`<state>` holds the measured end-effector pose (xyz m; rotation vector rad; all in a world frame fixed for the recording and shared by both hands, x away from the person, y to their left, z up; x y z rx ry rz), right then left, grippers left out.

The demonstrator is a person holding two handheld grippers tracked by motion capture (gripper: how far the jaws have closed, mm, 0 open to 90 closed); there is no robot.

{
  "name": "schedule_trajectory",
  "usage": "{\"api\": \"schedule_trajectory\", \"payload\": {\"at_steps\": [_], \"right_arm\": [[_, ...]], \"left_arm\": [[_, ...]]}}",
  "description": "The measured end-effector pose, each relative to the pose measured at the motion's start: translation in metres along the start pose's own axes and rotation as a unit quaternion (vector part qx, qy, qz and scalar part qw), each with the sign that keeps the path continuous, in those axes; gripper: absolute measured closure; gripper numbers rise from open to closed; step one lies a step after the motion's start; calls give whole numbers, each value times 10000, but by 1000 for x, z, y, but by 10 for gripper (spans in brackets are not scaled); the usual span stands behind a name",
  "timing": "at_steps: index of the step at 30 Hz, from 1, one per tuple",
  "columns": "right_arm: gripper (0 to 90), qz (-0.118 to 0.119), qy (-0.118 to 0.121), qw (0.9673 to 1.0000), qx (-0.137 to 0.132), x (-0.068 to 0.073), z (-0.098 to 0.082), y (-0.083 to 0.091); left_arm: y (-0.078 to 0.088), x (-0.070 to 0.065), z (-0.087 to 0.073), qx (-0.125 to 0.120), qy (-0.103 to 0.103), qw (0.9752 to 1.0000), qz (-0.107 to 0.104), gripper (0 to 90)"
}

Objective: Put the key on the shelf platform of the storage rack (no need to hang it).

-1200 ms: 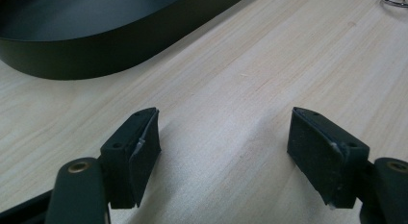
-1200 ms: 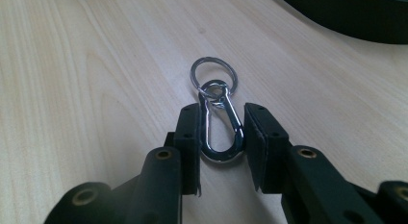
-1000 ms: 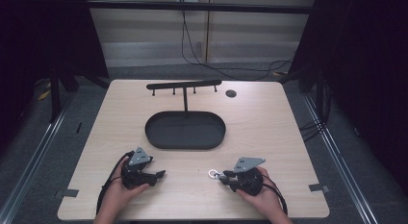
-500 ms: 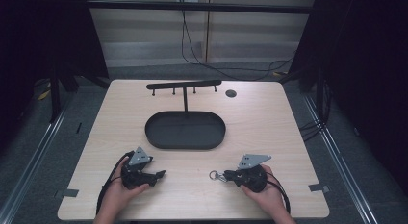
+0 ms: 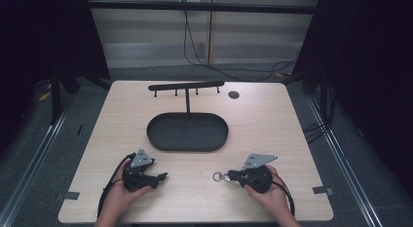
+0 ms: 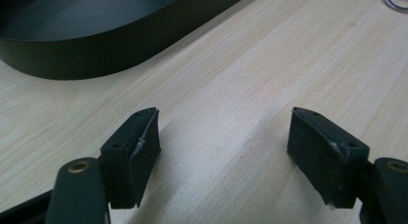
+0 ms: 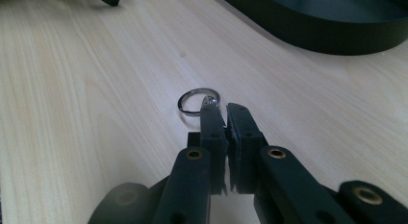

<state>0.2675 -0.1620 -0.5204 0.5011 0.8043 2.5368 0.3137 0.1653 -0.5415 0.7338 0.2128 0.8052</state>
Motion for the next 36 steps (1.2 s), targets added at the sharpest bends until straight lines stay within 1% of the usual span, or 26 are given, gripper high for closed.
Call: {"api": "schedule_trajectory", "payload": {"at_steps": [9,10,17,19,22,23,29,36], "right_arm": [[868,66,-62,9998,-187,-2,13,9],[868,71,-68,9997,-213,-2,17,11],[869,46,-70,9996,-273,-5,29,17],[869,64,-110,9994,-316,-7,32,18],[869,12,-78,9993,-358,-10,40,20],[869,12,-78,9993,-358,-10,40,20],[868,-20,-68,9992,-381,-14,53,19],[868,2,-74,9990,-448,-17,65,20]], "left_arm": [[0,0,0,-1,1,10000,2,268],[0,0,0,-1,0,10000,-1,268],[0,0,0,0,1,10000,2,268],[0,0,0,0,1,10000,2,267],[0,0,0,1,-1,10000,3,268],[0,0,0,0,-1,10000,3,268],[0,0,0,1,-2,10000,2,268],[0,0,0,0,0,10000,2,268]]}}
Point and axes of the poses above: each handheld gripper's, and its own axes: y roughly backward along the jaws, z roughly out of its top, x roughly to its left, the point moved 5 cm from there along -y, roughly forward along the jaws, and after that the axes turned 10 degrees about z, right-handed, at the moved point
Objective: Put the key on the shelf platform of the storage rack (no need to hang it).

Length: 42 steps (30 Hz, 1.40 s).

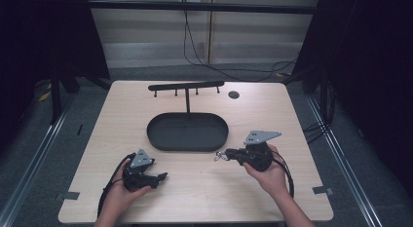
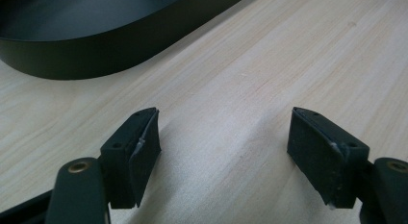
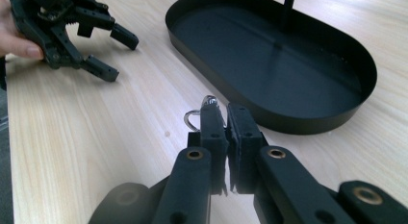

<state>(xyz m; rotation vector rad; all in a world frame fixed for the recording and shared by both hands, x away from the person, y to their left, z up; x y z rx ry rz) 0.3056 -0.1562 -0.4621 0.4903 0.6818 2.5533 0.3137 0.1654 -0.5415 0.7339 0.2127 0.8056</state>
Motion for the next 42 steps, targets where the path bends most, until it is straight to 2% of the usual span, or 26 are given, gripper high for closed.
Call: {"api": "schedule_trajectory", "payload": {"at_steps": [21,32,42], "right_arm": [[868,-27,-4,9998,-200,-5,31,-1],[868,-10,15,9996,-268,-8,45,-11],[868,-125,57,9994,-325,-13,57,-20]], "left_arm": [[0,0,0,1,-2,10000,-6,266],[0,0,0,10,-57,10000,-31,244],[-1,-2,0,21,-81,9999,-87,210]]}}
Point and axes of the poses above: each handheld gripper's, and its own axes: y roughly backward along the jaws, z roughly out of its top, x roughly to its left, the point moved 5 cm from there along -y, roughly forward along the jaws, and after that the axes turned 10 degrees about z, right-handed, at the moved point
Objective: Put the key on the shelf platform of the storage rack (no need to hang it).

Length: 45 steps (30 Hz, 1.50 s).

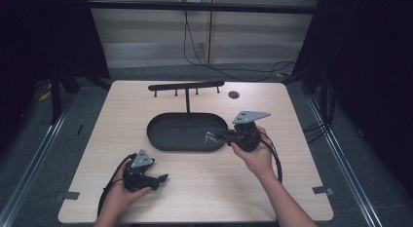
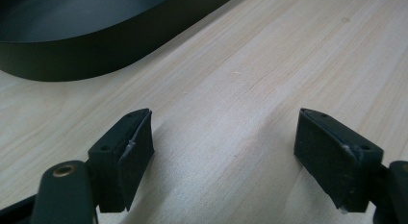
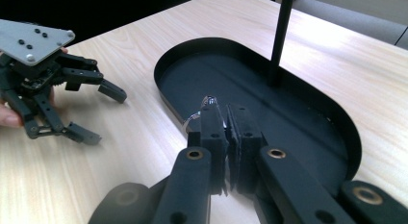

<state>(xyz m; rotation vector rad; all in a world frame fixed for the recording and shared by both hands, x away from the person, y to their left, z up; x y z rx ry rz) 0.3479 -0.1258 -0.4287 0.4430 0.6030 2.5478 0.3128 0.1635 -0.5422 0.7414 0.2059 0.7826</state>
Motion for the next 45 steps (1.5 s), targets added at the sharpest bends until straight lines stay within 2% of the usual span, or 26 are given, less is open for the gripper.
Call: {"api": "schedule_trajectory", "payload": {"at_steps": [7,19,35,45], "right_arm": [[868,-129,101,9999,9,-4,11,-5],[868,-356,125,9993,71,-13,17,-21],[867,-527,44,9985,116,-26,17,-35],[866,-711,21,9972,210,-33,13,-50]], "left_arm": [[0,0,0,15,-61,10000,-2,196],[0,0,0,20,-79,10000,-7,191],[0,0,0,19,-80,10000,-8,191],[0,0,0,19,-80,10000,-14,191]]}}
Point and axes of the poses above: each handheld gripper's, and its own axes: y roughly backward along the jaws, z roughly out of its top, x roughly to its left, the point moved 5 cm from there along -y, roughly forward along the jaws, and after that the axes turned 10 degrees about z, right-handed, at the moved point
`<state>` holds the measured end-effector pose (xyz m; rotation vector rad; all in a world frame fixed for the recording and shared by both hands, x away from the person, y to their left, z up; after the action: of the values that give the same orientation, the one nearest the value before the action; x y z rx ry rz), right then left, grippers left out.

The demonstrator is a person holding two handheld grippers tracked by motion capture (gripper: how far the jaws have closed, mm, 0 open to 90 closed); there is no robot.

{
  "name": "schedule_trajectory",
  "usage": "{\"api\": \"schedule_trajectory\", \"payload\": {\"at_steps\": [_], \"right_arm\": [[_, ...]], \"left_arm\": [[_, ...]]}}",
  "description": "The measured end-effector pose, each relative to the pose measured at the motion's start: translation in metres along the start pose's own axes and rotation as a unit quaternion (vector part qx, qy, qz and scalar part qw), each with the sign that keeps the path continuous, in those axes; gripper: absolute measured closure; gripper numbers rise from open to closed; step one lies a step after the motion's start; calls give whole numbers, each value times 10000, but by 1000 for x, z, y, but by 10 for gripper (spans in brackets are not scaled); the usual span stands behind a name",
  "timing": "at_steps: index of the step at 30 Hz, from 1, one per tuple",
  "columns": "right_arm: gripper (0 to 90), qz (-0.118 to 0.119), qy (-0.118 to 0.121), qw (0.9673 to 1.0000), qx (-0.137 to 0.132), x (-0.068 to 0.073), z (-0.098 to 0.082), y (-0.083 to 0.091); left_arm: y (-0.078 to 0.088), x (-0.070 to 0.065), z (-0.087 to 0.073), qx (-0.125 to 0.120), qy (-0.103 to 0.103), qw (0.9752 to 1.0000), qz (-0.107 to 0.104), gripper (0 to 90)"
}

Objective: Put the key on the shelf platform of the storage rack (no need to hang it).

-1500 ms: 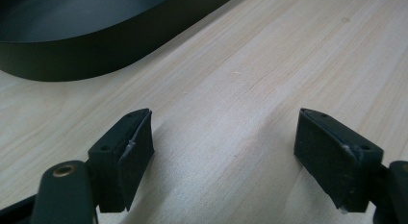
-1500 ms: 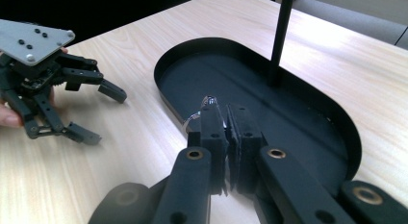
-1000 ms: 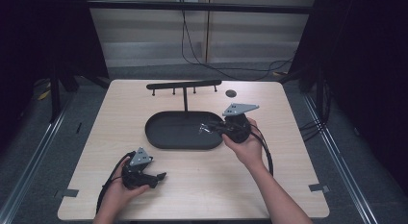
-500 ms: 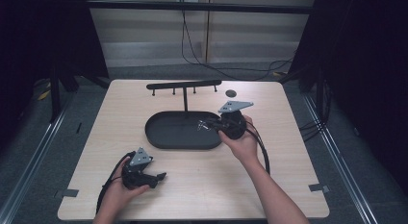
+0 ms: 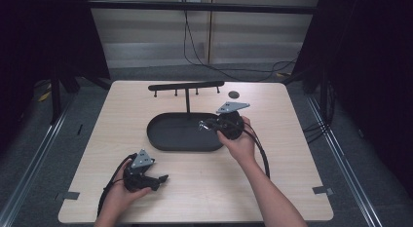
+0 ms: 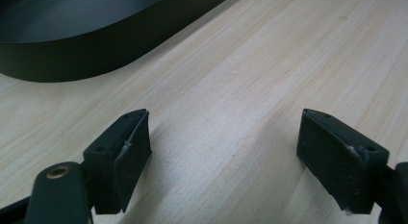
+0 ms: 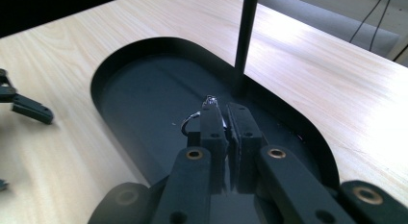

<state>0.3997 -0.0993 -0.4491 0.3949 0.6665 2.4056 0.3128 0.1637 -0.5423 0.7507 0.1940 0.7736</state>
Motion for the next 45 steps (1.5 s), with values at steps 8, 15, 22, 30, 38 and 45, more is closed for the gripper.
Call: {"api": "schedule_trajectory", "payload": {"at_steps": [8,15,22,30,38,45], "right_arm": [[867,-81,-86,9999,54,-5,-4,-10],[866,-160,-147,9997,114,-9,-7,-19],[866,-224,-239,9994,115,-14,-9,-30],[866,-265,-239,9992,181,-12,-11,-41],[865,-265,-329,9987,293,-13,-16,-51],[864,-283,-331,9984,367,-12,-20,-57]], "left_arm": [[0,0,0,1,1,10000,0,191],[0,0,0,-1,7,10000,-3,191],[0,0,0,1,0,10000,0,191],[0,0,0,1,18,10000,-11,191],[0,0,0,1,12,10000,-4,191],[0,0,0,1,8,10000,1,191]]}}
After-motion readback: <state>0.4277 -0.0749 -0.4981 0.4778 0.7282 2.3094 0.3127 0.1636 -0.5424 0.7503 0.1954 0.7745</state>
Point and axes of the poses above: each handheld gripper's, and its own axes: y roughly backward along the jaws, z roughly out of its top, x roughly to its left, the point moved 5 cm from there along -y, roughly forward along the jaws, and after that the axes turned 10 degrees about z, right-handed, at the moved point
